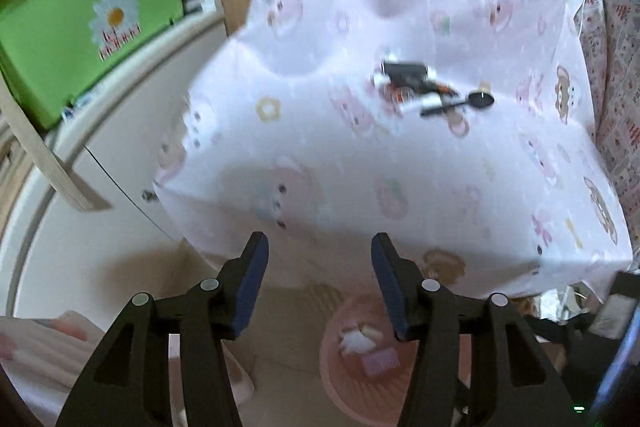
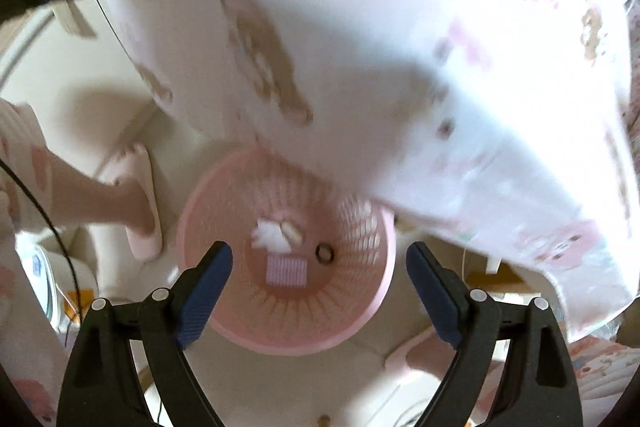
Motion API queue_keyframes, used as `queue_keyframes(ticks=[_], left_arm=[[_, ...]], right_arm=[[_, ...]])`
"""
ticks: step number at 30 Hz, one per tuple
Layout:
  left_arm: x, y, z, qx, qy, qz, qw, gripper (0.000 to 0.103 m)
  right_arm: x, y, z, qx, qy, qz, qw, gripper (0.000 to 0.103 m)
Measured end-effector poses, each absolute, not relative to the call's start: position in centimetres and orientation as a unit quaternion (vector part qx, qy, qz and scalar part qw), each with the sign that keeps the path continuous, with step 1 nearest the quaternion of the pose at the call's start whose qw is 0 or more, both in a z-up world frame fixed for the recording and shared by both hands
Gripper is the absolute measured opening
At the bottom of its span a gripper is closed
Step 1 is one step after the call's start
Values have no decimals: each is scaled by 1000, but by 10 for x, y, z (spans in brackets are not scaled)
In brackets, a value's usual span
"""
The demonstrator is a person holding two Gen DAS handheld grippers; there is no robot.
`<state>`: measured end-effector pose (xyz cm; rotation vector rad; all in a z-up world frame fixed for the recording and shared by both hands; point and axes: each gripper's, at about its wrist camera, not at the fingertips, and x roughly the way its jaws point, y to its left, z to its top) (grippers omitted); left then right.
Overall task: Collect trash
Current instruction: 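Raise both tools back toward the cable and spoon on the cloth, then close the left tool on the black orange-labelled cable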
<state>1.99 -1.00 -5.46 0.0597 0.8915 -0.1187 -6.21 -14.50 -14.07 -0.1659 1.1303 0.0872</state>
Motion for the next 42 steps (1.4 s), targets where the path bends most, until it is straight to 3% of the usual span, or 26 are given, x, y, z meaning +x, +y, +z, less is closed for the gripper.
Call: queue_keyframes(ticks=[2, 5, 15, 25, 32, 42], left_arm=[[16, -9, -47, 30, 412, -54, 909, 58], [12, -4, -32, 13, 386, -47, 921, 69], [4, 1, 0, 28, 305, -12, 952, 89], [2, 10, 5, 21, 299, -3, 954, 91], [1, 17, 14, 18, 288, 3, 958, 92], [5, 12, 19, 1, 290, -12, 957, 92]], right_arm=[[-65, -144, -126, -83, 507, 45, 857, 91], [-70, -141, -107, -106, 469, 44, 876, 102], [-76, -162, -56, -51, 380, 37, 923, 102], [-78, -180, -57, -5, 401, -58, 914, 102], [-83, -162, -5, -58, 348, -56, 934, 102], [-79, -186, 38, -40, 317, -59, 946, 102]])
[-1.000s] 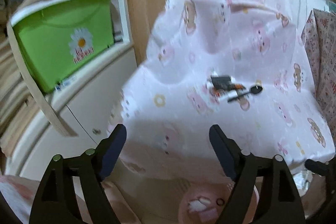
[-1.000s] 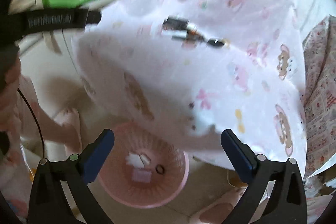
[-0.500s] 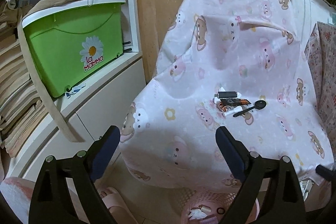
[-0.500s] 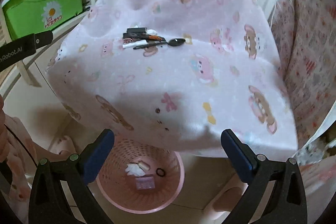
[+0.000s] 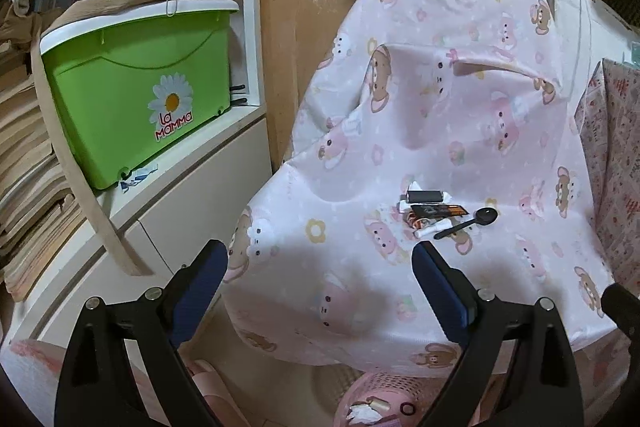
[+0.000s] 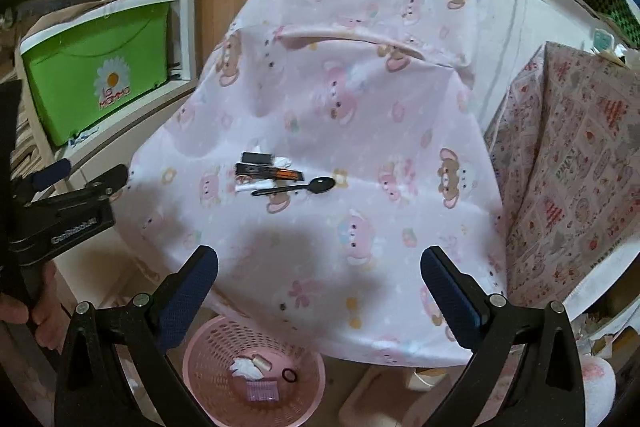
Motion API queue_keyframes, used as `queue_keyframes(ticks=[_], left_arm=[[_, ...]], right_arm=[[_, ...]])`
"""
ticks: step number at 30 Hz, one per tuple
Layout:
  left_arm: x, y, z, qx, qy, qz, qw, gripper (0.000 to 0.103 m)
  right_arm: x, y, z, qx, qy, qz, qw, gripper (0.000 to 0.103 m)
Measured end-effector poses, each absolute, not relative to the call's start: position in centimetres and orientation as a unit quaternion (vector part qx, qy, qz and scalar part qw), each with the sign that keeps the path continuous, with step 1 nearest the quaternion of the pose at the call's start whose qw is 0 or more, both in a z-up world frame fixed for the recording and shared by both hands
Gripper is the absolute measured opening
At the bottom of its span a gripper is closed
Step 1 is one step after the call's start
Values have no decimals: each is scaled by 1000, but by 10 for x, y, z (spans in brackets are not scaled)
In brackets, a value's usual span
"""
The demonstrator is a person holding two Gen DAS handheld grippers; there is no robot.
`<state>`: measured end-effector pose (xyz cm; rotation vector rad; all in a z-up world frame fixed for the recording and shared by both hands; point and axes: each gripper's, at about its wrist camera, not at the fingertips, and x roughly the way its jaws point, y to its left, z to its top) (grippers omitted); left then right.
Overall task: Collect trash
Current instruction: 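Close the left tool on the black orange-labelled cable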
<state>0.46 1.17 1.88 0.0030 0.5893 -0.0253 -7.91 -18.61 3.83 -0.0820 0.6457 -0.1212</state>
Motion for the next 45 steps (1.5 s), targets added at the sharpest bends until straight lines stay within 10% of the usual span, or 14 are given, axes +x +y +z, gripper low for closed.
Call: queue_keyframes(ticks=[45], left_arm=[[120, 6, 1, -8, 374, -23, 927, 92]], right_arm=[[50, -257, 27, 38, 294, -51, 954, 102]])
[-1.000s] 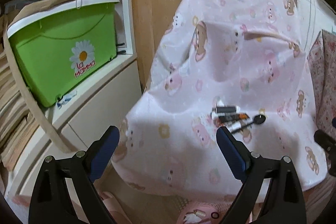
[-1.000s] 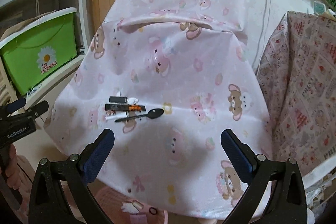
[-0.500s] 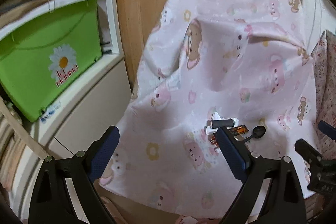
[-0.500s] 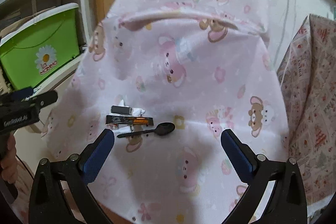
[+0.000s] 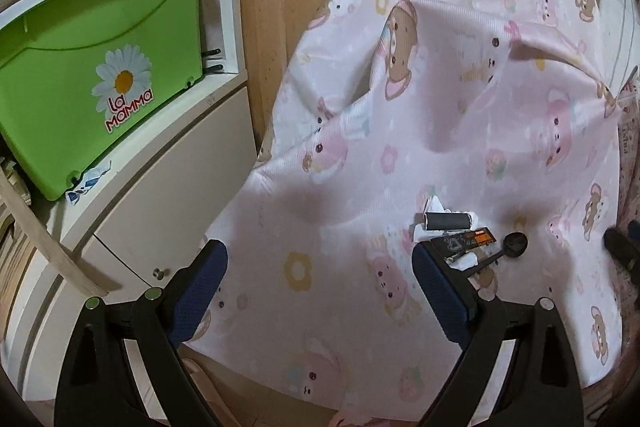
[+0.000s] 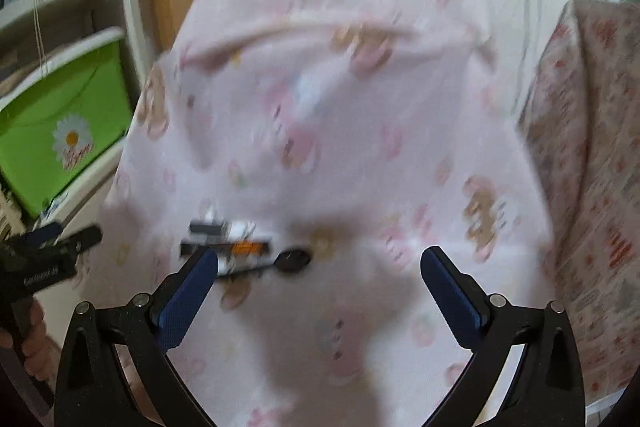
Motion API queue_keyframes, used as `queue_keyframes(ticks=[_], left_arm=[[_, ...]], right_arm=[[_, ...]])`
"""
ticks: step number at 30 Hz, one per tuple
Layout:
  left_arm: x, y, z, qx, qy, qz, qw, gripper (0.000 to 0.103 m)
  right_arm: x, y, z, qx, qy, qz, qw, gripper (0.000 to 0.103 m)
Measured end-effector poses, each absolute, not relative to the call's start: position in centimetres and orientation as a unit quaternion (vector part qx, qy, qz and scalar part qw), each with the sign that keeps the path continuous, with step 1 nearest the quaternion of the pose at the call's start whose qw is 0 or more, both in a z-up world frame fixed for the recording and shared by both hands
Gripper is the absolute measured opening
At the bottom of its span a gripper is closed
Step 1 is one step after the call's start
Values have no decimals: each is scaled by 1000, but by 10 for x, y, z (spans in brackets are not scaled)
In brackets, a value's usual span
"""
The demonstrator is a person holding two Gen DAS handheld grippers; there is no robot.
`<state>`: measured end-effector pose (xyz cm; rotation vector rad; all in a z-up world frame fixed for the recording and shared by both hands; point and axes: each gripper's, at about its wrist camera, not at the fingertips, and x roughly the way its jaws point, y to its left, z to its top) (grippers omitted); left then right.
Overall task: Collect trash
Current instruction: 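Close the left tool on the black orange-labelled cable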
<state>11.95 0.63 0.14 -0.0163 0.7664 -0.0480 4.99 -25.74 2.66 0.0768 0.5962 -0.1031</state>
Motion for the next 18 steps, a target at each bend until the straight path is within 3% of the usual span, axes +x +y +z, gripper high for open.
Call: queue_keyframes(ticks=[6, 12, 18], left_arm=[[126, -6, -10, -14, 413, -73, 908, 92], [140, -30, -32, -27, 458, -123, 880, 75], [155, -42, -34, -41, 454, -127, 881, 75]], right_arm=[[55, -274, 17, 73, 320, -49, 943, 102], [63, -293, 16, 111, 327, -39, 938, 102], [66, -313, 4, 125, 345, -50, 929, 102]])
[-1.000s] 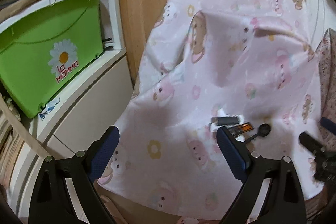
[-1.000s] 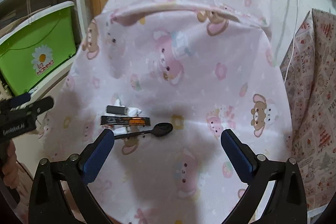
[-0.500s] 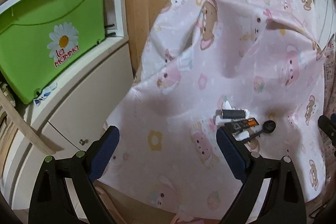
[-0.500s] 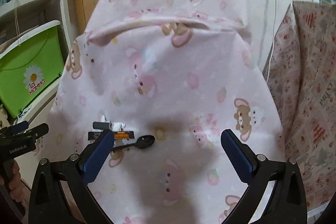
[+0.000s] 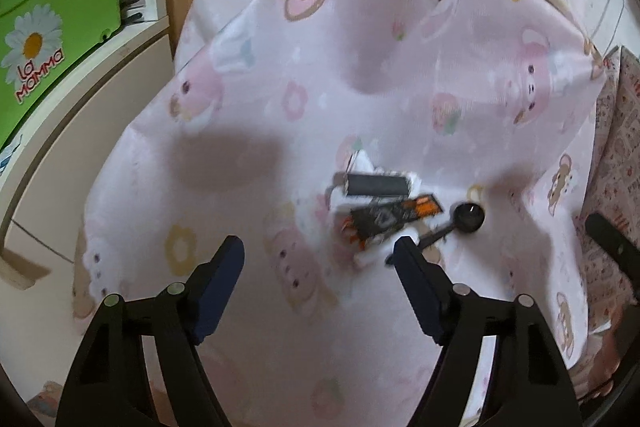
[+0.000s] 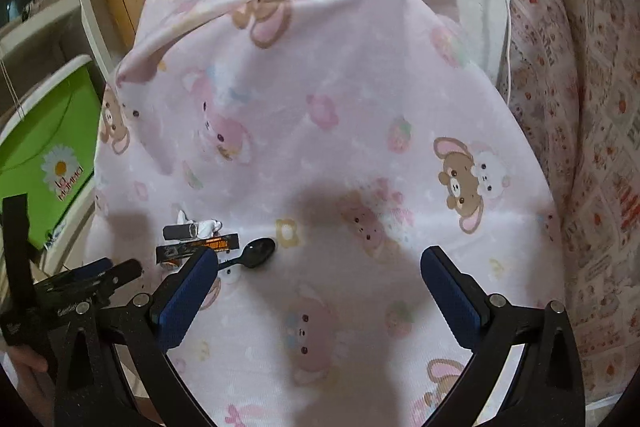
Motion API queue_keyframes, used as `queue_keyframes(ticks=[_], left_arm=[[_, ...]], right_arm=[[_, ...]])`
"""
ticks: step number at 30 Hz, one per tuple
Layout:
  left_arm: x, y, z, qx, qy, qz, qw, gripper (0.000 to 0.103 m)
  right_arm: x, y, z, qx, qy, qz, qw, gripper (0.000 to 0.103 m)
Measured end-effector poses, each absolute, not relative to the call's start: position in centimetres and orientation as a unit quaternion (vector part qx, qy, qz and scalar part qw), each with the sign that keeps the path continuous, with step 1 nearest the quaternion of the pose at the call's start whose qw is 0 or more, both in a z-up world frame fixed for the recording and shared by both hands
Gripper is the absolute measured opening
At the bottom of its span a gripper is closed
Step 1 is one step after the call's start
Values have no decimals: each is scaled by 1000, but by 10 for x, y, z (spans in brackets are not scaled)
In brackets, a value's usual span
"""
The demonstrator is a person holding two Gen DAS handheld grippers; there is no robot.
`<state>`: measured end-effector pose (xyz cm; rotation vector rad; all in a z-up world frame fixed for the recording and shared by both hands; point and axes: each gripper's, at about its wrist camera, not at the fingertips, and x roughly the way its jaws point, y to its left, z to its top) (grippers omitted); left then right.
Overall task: Collect trash
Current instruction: 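Close the left tool on the black orange-labelled cable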
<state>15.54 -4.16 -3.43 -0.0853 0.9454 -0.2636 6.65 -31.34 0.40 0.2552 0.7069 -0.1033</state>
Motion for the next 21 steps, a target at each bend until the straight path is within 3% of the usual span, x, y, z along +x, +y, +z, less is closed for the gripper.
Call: queue_keyframes(ticks=[4, 12, 16, 21], left_arm=[[167, -45, -35, -74, 461, -136, 874, 65], [170, -43, -32, -109, 460, -132, 871, 63], [173, -42, -37, -118, 467, -146, 864, 48], [178, -42, -47, -151, 483, -162, 847, 42]], right_arm=[[68, -323, 3, 138, 342, -69, 927, 102], [66, -324, -1, 121, 340, -92, 928, 102], [65, -313, -6, 94, 345, -71, 931, 102], [65, -300, -11, 76, 351, -43, 932, 102]])
